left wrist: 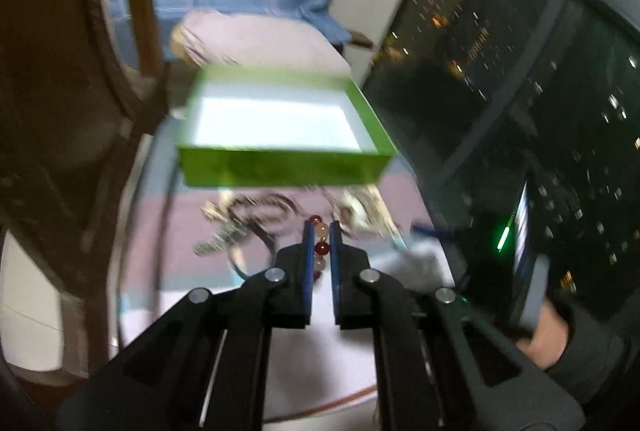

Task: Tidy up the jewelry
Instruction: 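Grasp the small dark ring with the right tool while the left holds the bracelet, then carry the bracelet and the ring in both tools over the green box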

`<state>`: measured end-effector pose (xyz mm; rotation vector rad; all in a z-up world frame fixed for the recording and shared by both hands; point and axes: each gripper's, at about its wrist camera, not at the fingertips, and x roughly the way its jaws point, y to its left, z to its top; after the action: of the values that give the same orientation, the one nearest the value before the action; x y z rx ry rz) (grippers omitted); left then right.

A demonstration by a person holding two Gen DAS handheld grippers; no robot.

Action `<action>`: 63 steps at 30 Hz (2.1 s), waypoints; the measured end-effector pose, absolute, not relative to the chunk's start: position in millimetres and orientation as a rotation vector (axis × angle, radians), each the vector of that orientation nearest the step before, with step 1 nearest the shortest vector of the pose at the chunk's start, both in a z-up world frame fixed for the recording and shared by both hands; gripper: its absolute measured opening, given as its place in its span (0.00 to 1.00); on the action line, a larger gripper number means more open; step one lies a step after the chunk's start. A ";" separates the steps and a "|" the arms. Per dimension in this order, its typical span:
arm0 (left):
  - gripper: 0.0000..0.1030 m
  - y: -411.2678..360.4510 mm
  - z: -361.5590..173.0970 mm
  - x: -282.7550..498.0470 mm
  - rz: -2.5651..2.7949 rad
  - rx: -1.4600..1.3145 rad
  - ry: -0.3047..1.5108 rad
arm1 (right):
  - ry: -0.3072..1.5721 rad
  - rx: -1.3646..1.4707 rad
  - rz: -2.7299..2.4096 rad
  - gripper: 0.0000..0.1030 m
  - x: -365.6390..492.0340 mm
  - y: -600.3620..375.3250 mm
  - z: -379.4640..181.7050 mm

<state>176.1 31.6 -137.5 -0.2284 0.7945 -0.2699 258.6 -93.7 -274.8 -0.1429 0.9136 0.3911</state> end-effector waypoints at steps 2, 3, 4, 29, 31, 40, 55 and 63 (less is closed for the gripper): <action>0.07 46.5 -136.6 179.4 -0.243 -0.248 0.791 | 0.939 -0.170 0.396 0.84 260.8 -82.3 -284.4; 0.07 51.9 -136.7 180.9 -0.228 -0.256 0.790 | 0.949 -0.176 0.395 0.82 262.9 -76.8 -290.1; 0.07 56.3 -138.1 184.5 -0.213 -0.260 0.792 | 0.956 -0.182 0.390 0.78 266.3 -71.2 -295.6; 0.07 59.7 -137.1 181.0 -0.154 -0.234 0.777 | 0.635 -0.011 0.351 0.19 224.0 -114.0 -177.5; 0.07 53.2 -134.4 177.7 -0.145 -0.210 0.766 | 0.596 0.006 0.344 0.20 216.6 -126.2 -165.1; 0.07 34.4 -129.6 172.3 -0.143 -0.174 0.734 | 0.575 0.042 0.339 0.20 218.0 -144.7 -160.6; 0.07 29.0 -128.5 173.3 -0.133 -0.178 0.716 | 0.600 0.038 0.324 0.20 209.4 -147.2 -167.9; 0.07 31.7 -128.4 170.7 -0.137 -0.197 0.718 | 0.609 0.043 0.320 0.20 211.8 -149.5 -169.5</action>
<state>170.7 31.7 -128.4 -0.1968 0.7179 -0.1373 211.8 -149.5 -169.5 0.0433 0.6095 0.3202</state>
